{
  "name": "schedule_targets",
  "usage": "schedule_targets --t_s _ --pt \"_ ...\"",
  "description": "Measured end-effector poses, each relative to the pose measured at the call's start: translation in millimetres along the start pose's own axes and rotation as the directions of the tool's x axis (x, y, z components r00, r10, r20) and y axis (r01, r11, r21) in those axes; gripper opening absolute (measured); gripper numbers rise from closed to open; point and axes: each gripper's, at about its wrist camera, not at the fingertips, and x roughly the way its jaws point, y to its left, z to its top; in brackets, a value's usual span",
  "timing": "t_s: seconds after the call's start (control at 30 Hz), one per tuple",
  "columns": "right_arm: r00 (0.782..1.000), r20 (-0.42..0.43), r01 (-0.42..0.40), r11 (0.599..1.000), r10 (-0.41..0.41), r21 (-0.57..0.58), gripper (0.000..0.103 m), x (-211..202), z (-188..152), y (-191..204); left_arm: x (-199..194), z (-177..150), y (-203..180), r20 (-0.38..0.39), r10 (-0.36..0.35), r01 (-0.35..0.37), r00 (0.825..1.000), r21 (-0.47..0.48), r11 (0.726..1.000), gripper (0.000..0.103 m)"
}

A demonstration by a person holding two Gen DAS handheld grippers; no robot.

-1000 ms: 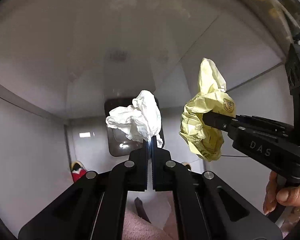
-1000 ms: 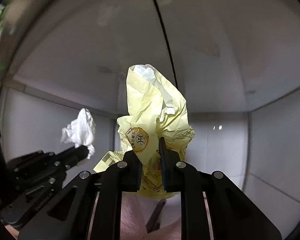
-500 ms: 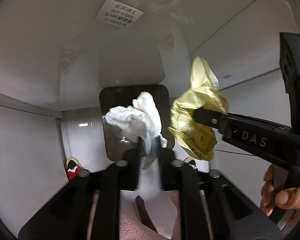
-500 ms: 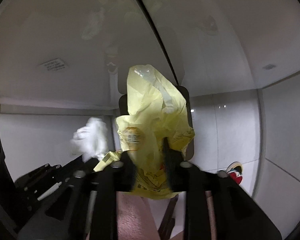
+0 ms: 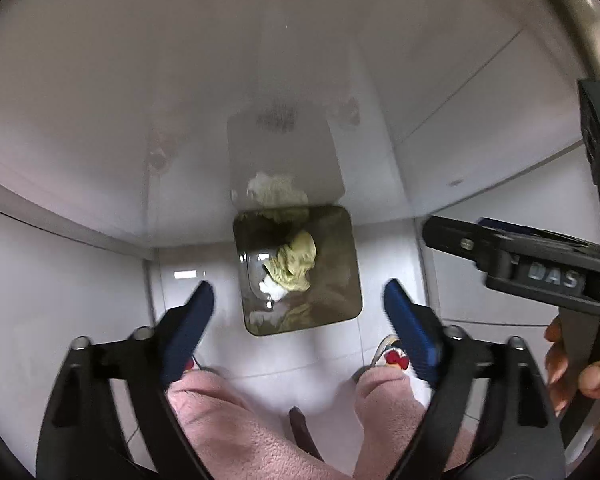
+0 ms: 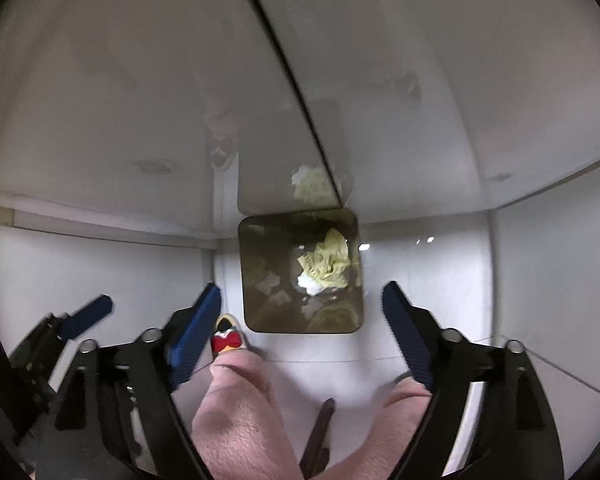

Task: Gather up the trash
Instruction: 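Open both tools to drop the wrapper and tissue into the bin, then grasp the yellow foam net with the right tool while the left grasps the orange net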

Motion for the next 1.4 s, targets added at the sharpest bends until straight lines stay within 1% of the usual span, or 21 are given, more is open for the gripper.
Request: schedule_targets --t_s 0.03,0.07,0.13,0.2,0.23,0.33,0.4,0.43,0.53,0.67,0.73,0.8,0.87,1.03,1.17,1.27,1.33,1.4 --pt "1.0 0.019 -0.008 1.0 0.008 -0.013 0.09 -16 0 2 -12 2 0 0.015 0.0 0.0 1.0 -0.002 1.0 0.087" --pt "0.999 0.033 -0.015 1.0 0.016 -0.023 0.091 -25 1 2 -21 2 0 0.025 0.002 -0.002 1.0 -0.003 1.0 0.09" --pt "0.997 0.074 -0.026 0.998 0.03 -0.053 0.093 -52 4 4 -44 4 -1 0.051 0.006 -0.005 0.999 -0.007 1.0 0.092" --pt "0.99 0.131 -0.032 0.995 0.044 -0.092 0.093 -88 4 9 -71 8 -3 0.09 0.011 -0.011 0.996 -0.01 1.0 0.093" --pt "0.985 0.165 -0.03 0.994 0.048 -0.106 0.093 -106 5 11 -78 9 -2 0.105 0.016 -0.015 0.994 -0.009 1.0 0.095" --pt "0.969 0.243 -0.017 0.991 0.049 -0.133 0.094 -143 10 12 -116 15 -7 0.168 0.034 -0.035 0.985 0.003 0.999 0.095" --pt "0.951 0.305 -0.004 0.99 0.047 -0.139 0.094 -176 15 13 -141 22 -11 0.199 0.044 -0.048 0.979 0.013 0.999 0.095" --pt "0.947 0.319 0.0 0.991 0.044 -0.137 0.094 -178 19 12 -152 26 -12 0.216 0.049 -0.054 0.975 0.018 0.998 0.095" --pt "0.928 0.37 -0.001 0.994 0.043 -0.112 0.094 -208 33 7 -180 40 -16 0.26 0.056 -0.067 0.964 0.033 0.997 0.095" --pt "0.911 0.411 -0.002 0.996 0.039 -0.089 0.094 -232 46 9 -209 58 -22 0.311 0.067 -0.085 0.948 0.044 0.995 0.095" --pt "0.898 0.438 0.005 0.995 0.038 -0.095 0.094 -241 54 12 -228 66 -22 0.337 0.062 -0.081 0.94 0.044 0.996 0.095" --pt "0.887 0.461 0.016 0.995 0.034 -0.103 0.094 -247 62 16 -236 73 -22 0.361 0.064 -0.085 0.93 0.042 0.996 0.095" --pt "0.879 0.475 0.012 0.994 0.042 -0.11 0.094 -255 75 22 -248 85 -21 0.386 0.07 -0.091 0.92 0.039 0.995 0.095" --pt "0.863 0.5 0.013 0.989 0.063 -0.147 0.094 -263 110 39 -256 117 -17 0.424 0.064 -0.084 0.904 0.028 0.996 0.095" --pt "0.859 0.504 0.002 0.984 0.088 -0.176 0.094 -262 139 52 -259 146 -13 0.447 0.064 -0.085 0.892 0.026 0.996 0.095" --pt "0.862 0.497 -0.001 0.981 0.1 -0.195 0.092 -254 159 59 -255 168 -9 0.45 0.068 -0.084 0.89 0.014 0.996 0.094" --pt "0.868 0.485 -0.005 0.979 0.105 -0.203 0.085 -246 175 62 -252 185 -5 0.455 0.069 -0.081 0.888 0.007 0.997 0.093" --pt "0.873 0.475 -0.01 0.977 0.112 -0.211 0.08 -239 187 64 -249 199 -4 0.457 0.07 -0.081 0.887 0.005 0.997 0.089"
